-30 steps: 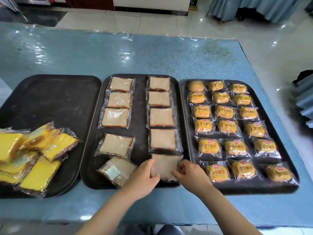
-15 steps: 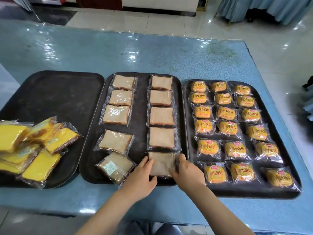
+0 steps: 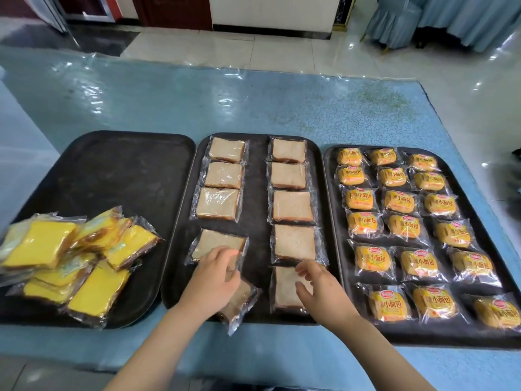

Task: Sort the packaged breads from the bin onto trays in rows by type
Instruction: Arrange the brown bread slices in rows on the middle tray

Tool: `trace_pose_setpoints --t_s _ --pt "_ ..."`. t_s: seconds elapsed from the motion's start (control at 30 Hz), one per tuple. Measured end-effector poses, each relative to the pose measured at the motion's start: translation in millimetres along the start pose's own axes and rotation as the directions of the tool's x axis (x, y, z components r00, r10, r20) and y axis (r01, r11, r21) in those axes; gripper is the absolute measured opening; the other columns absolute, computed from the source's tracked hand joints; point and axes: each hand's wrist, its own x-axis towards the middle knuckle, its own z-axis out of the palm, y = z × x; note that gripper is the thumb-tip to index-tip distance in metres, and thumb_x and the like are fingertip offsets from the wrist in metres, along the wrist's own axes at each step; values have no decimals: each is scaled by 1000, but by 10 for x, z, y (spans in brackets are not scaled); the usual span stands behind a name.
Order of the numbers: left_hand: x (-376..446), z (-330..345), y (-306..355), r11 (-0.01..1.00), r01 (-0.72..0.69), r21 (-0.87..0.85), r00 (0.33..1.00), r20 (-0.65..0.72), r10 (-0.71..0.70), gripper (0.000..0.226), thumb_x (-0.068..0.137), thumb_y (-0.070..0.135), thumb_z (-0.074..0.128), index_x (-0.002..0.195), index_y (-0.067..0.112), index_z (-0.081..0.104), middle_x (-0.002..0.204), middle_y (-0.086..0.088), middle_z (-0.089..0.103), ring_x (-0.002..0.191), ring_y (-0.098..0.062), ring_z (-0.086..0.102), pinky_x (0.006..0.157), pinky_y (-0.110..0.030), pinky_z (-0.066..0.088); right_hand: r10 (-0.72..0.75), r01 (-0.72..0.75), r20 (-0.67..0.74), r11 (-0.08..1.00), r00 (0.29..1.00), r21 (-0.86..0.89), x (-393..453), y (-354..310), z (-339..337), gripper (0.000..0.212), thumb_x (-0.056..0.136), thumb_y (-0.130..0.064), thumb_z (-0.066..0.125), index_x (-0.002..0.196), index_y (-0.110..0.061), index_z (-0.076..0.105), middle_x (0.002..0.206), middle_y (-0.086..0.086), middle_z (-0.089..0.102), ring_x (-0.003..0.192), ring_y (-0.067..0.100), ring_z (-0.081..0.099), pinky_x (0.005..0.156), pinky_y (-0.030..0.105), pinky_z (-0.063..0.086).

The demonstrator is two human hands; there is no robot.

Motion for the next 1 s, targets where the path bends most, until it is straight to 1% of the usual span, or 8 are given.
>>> trace_pose_setpoints --t_s 0.17,0.27,0.4,0.5,0.67,0.77,0.87,1.0 --pt "95 -303 -491 994 108 9 994 -29 -107 49 93 23 58 139 16 45 147 1 38 136 -18 33 112 -32 28 36 -42 49 989 998 141 301 -453 328 23 90 -20 58 113 -25 54 100 -9 61 91 4 58 86 24 49" --pt "128 -378 -682 984 166 -70 986 14 -165 53 94 24 58 143 18 40 150 0 36 136 -17 37 111 -31 31 64 -76 87 987 994 144 474 -694 516 36 91 -22 58 126 -18 51 109 -4 63 99 12 61 88 25 48" --pt "180 -409 -799 954 228 -193 972 106 -210 55 95 28 55 146 25 37 145 5 46 129 -14 47 109 -34 38 87 -98 101 988 991 120 635 -906 714 42 91 -28 57 131 -16 49 115 2 66 106 19 62 84 27 47" --pt "220 -409 -847 952 218 -216 976 70 -208 54 94 27 55 145 25 40 138 5 53 131 -14 43 110 -37 38 71 -79 65 988 995 132 677 -1004 793 46 93 -27 56 137 -15 47 121 2 64 111 17 60 83 20 42" --pt "300 -464 -866 978 173 -118 984 -9 -175 51 95 23 53 144 19 41 137 4 53 132 -19 34 110 -35 34 50 -56 58 992 997 110 776 -1100 850 49 95 -25 54 141 -15 42 133 3 55 122 16 51 98 20 37" --pt "332 -484 -864 981 161 -105 986 -15 -164 52 96 21 53 145 16 39 143 3 47 135 -19 33 110 -33 32 20 -28 65 992 998 123 841 -1151 867 48 92 -20 53 139 -17 43 130 2 55 119 16 52 97 20 39" --pt "345 -476 -893 988 149 -50 988 -31 -150 58 96 24 53 150 14 32 156 0 29 143 -20 25 116 -33 24 -3 -7 118 996 993 86 885 -1155 889 59 89 -22 52 145 -16 35 140 1 48 128 18 46 107 28 38" --pt "310 -431 -954 989 146 -36 989 16 -146 67 97 25 52 155 15 19 163 2 8 148 -18 16 116 -31 23 -25 27 190 1000 981 -7 882 -1105 918 70 90 -26 50 153 -15 21 157 2 27 144 18 25 119 31 21"
